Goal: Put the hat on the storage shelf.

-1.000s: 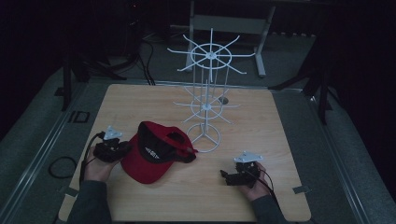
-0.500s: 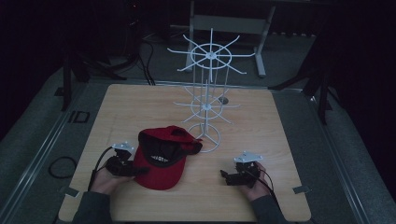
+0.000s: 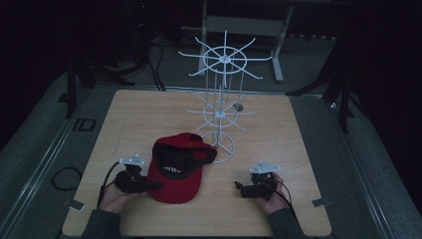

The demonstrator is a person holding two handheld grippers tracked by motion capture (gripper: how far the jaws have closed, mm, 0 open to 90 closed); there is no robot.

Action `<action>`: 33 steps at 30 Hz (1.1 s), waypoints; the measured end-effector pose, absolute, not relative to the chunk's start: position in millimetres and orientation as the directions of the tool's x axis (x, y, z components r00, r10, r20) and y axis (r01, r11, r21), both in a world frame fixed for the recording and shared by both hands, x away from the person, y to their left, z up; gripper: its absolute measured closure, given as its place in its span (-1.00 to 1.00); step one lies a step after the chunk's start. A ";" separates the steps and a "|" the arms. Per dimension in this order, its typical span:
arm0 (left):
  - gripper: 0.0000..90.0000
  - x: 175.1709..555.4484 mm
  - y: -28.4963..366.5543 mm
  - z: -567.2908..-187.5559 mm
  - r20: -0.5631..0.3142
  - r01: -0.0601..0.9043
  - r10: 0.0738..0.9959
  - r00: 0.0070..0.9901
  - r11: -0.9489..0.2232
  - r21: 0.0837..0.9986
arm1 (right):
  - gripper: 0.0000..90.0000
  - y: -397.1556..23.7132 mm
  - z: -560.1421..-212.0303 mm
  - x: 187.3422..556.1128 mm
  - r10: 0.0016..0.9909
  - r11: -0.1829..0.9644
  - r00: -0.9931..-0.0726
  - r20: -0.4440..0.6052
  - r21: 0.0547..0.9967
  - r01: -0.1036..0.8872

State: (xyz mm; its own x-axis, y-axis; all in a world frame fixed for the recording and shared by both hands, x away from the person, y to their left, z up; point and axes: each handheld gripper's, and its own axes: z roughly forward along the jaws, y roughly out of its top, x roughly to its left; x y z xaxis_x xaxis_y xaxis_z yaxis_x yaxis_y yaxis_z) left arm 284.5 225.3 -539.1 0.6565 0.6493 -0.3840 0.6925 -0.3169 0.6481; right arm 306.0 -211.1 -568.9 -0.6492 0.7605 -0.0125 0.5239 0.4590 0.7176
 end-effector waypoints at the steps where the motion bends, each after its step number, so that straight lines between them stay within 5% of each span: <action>1: 0.73 284.5 225.3 -539.1 -0.384 0.693 0.649 0.656 -0.317 0.648 | -0.72 -211.1 -568.9 306.0 0.761 0.459 -0.649 -0.012 0.718 0.524; 9: 0.91 278.9 243.9 -523.7 -0.273 0.612 0.779 0.564 -0.173 0.771 | -0.72 -211.1 -569.0 306.1 0.760 0.460 -0.650 -0.014 0.718 0.522; 13: 0.90 270.4 246.9 -522.0 -0.083 0.480 0.866 0.494 -0.191 0.856 | -0.72 -211.1 -568.9 306.1 0.760 0.459 -0.650 -0.013 0.717 0.524; 20: 0.73 254.8 248.6 -531.8 -0.074 0.506 0.839 0.539 -0.253 0.825 | -0.72 -211.1 -569.0 306.0 0.761 0.459 -0.649 -0.013 0.718 0.523; 28: 0.85 249.3 243.9 -528.7 -0.075 0.475 0.846 0.529 -0.222 0.851 | -0.72 -211.1 -568.9 306.1 0.760 0.459 -0.649 -0.013 0.718 0.523; 33: 0.91 248.2 236.9 -522.0 0.050 0.381 0.887 0.459 -0.247 0.891 | -0.72 -211.1 -568.9 306.1 0.760 0.459 -0.649 -0.013 0.718 0.523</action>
